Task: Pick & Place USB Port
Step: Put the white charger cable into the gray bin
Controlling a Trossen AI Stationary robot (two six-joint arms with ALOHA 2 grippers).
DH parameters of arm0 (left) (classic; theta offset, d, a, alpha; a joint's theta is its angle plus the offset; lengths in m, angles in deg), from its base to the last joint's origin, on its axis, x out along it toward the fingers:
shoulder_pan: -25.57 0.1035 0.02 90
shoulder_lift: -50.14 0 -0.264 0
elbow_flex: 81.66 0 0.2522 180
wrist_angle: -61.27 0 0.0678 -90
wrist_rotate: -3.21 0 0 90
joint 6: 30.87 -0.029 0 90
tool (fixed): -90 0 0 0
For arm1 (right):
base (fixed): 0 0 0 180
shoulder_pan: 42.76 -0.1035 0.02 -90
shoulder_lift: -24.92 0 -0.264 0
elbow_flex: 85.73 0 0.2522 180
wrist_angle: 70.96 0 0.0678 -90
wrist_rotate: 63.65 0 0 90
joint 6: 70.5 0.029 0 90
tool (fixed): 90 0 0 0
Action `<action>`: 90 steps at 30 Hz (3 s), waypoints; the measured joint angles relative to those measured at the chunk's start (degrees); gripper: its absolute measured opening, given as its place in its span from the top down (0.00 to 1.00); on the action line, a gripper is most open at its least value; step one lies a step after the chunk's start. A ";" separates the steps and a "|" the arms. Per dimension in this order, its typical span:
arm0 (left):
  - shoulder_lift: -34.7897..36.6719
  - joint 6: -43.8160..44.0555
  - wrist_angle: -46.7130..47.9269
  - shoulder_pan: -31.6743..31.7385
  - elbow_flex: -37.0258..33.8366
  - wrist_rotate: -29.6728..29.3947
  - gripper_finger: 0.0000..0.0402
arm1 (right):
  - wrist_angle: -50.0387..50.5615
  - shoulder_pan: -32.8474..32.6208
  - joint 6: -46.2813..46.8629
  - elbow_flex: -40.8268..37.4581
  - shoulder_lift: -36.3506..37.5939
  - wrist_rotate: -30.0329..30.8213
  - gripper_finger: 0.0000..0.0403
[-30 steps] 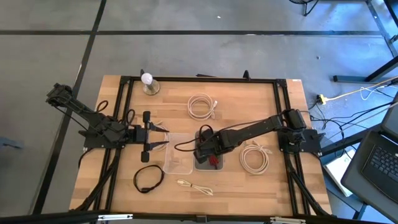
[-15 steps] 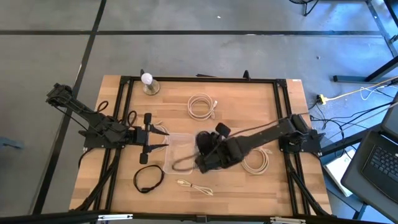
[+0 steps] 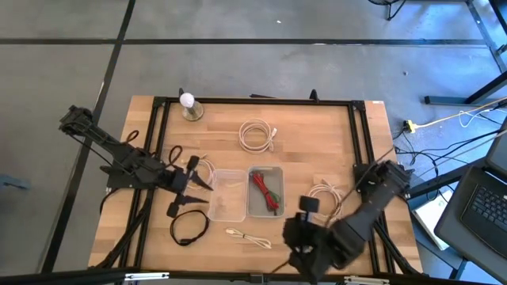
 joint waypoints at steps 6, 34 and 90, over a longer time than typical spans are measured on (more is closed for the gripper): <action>-3.53 5.53 1.65 -2.17 0.00 -0.78 0.57 | -2.56 -5.54 8.57 -1.73 0.02 6.83 0.71; -4.53 -2.80 -8.36 -2.19 0.00 -19.52 0.57 | -69.20 6.54 -14.38 -33.38 -0.02 -18.03 0.71; -4.53 -2.87 -8.21 -2.19 0.00 -15.87 0.57 | -37.37 11.95 -14.45 -6.60 -23.14 -22.24 0.65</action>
